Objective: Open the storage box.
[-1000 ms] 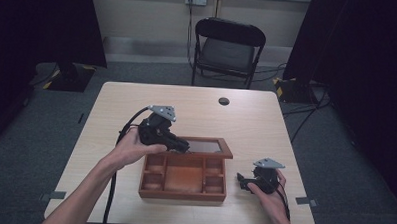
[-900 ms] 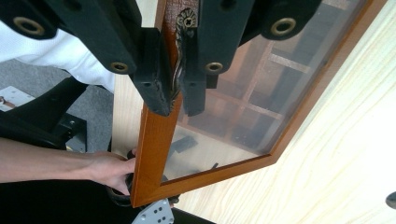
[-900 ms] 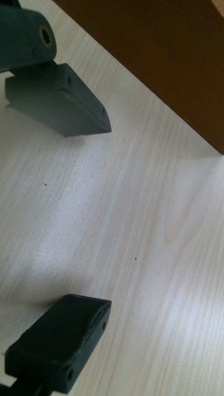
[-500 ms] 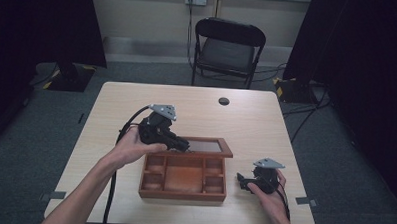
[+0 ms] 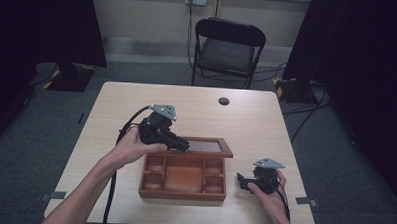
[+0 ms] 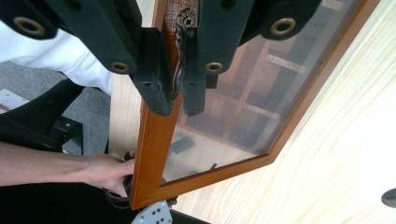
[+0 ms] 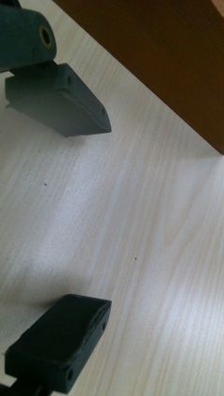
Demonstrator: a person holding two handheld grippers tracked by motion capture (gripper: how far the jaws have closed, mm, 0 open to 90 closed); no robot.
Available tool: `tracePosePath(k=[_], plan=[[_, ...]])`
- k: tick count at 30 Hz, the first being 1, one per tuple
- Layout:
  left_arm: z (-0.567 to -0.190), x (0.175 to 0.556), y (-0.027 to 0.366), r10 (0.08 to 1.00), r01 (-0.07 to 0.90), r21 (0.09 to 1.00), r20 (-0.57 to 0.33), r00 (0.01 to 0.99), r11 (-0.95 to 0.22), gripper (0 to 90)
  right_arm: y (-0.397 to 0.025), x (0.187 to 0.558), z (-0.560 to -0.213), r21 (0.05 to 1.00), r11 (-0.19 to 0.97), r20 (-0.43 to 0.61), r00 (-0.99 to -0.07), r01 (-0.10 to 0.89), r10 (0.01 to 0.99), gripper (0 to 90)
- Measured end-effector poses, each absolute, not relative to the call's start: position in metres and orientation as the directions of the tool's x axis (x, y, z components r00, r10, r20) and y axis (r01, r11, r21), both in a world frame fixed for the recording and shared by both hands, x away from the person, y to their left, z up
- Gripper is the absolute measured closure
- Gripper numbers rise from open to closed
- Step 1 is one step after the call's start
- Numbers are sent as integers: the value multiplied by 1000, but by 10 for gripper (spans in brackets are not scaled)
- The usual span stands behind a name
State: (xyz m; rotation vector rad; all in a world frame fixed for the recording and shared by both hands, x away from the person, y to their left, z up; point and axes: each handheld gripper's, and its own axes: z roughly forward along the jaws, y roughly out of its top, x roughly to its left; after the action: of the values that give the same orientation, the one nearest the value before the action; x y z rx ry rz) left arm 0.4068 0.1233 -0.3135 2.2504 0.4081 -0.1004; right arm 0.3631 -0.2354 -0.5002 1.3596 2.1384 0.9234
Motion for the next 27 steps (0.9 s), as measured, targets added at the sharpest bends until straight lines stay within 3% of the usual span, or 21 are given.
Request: tracePosePath(k=[27], plan=[[-314,405,123,258,317,726,-196,946,-610,821,-235,363,-500,733,293,-13,-419,613,908,120]])
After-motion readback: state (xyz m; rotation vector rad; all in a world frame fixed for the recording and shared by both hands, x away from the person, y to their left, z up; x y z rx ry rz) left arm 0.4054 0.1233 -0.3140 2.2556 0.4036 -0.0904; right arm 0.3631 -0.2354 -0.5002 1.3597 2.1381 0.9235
